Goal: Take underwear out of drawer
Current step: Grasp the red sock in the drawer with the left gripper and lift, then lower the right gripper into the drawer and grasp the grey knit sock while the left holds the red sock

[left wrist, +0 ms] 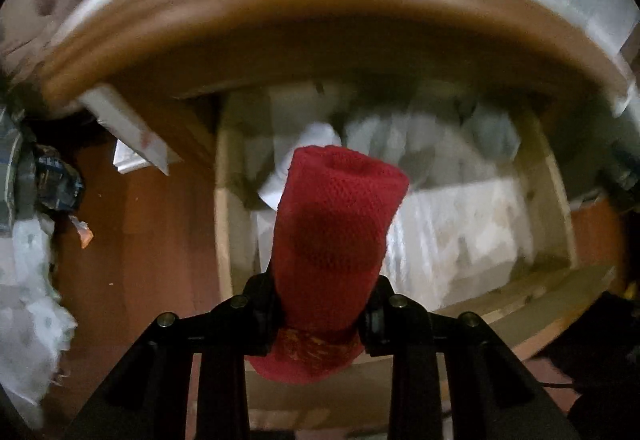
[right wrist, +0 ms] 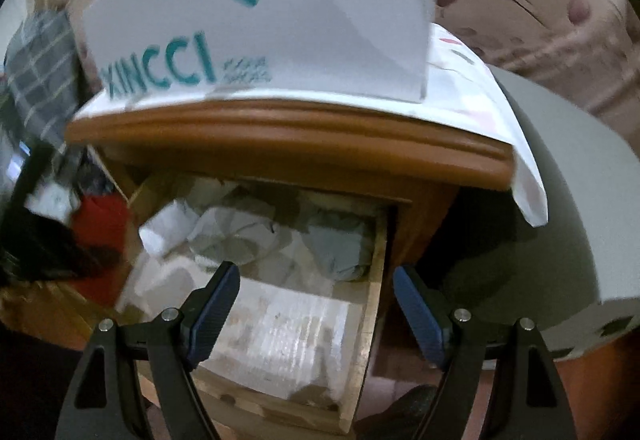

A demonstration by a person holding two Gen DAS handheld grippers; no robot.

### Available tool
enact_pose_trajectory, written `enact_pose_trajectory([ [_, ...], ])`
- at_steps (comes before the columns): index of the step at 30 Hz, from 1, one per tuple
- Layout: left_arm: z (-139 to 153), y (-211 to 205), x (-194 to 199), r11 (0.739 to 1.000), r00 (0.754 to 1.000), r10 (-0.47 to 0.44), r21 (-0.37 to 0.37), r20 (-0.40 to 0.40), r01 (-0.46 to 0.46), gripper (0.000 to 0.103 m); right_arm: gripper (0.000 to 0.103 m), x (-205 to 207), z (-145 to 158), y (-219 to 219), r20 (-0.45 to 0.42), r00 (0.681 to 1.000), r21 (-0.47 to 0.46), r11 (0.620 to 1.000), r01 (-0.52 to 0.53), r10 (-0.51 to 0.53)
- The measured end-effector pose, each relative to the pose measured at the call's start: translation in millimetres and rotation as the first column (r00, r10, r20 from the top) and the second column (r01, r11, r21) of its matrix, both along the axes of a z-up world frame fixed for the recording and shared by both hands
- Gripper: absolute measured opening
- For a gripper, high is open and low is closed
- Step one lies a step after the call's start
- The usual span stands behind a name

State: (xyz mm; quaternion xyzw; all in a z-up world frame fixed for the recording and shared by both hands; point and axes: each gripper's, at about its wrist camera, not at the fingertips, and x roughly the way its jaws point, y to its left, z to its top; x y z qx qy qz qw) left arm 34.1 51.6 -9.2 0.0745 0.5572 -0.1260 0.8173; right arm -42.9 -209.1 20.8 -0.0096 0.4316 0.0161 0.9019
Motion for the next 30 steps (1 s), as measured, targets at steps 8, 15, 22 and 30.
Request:
enact_pose_trajectory([
  [8,41,41,0,0.99,0.982,0.137,-0.059,0.126,-0.131,0.028,0.081,4,-22,23,-0.054,0.996,-0.185,0.98,-0.077,0.068],
  [15,63,74,1,0.966,0.96,0.225,-0.169,0.165,-0.197,0.028,0.058,10,-44,52,-0.155,0.97,-0.358,0.904,-0.232,0.188],
  [22,52,68,-2,0.971,0.973,0.18,-0.183,0.146,-0.152,0.028,0.048,29,-75,78,-0.285,0.915,-0.583,0.706,-0.402,0.286],
  [30,53,64,-5,0.968,0.977,0.152,-0.222,0.151,-0.116,0.028,0.048,57,-117,89,-0.393,0.874,-0.704,0.517,-0.486,0.286],
])
